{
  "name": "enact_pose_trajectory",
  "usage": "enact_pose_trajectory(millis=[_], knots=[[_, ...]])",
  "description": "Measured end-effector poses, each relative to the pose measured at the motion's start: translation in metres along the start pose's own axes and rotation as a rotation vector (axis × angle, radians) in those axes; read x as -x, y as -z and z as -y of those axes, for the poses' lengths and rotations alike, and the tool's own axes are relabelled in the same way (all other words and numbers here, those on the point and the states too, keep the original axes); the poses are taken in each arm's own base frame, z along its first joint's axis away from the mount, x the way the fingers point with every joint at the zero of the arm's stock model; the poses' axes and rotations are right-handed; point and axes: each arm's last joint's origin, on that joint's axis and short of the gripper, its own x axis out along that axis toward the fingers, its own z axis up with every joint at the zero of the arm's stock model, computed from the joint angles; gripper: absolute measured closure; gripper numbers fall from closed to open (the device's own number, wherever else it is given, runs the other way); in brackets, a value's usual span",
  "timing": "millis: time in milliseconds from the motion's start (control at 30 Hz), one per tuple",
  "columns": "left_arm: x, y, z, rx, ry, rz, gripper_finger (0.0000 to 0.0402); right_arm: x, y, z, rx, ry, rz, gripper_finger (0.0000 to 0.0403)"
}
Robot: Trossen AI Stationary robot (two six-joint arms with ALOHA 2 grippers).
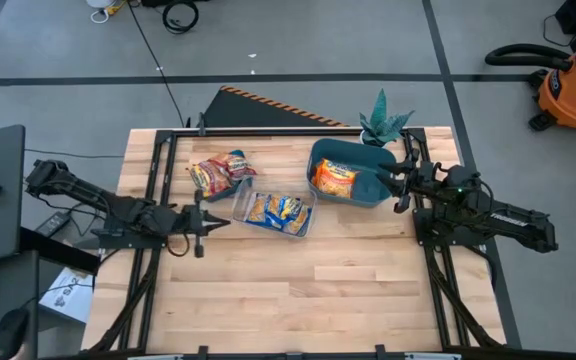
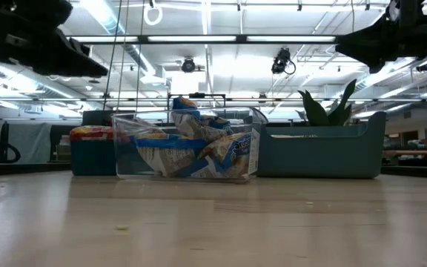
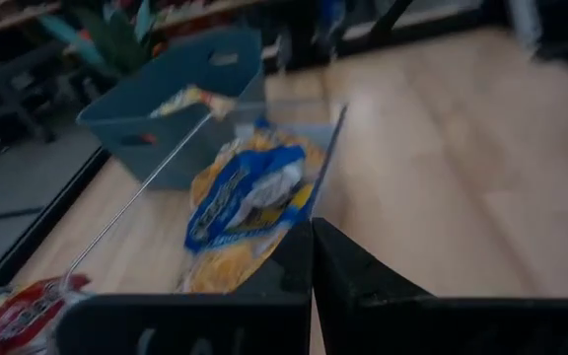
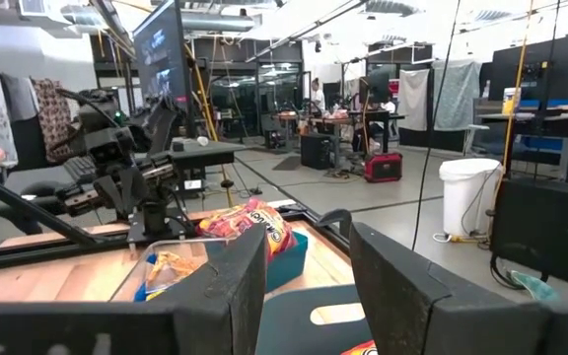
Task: Sort Maruchan noodles
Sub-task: Return to Home Position
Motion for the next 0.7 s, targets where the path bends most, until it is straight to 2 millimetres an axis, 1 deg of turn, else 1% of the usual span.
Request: enact_pose_trajectory(millis=[167, 400, 633, 700], knots=[[0.014, 0.015, -0.004, 0.045, 0.064, 0.127, 0.0397, 0.0, -0.001, 0.0, 0.0, 0.0, 0.007, 0.025], [0.023, 0.036, -0.005, 0.092, 0.099, 0.249, 0.0397, 0.0, -0.001, 0.0, 0.0, 0.0, 0.007, 0.025], [0.031, 0.029, -0.005, 0.1, 0.252, 0.369, 0.0397, 0.0, -0.001, 0.0, 0.0, 0.0, 0.007, 0.025], [0.032, 0.029, -0.004, 0.095, 0.278, 0.372, 0.0394, 0.0, -0.001, 0.0, 0.0, 0.0, 0.008, 0.025]])
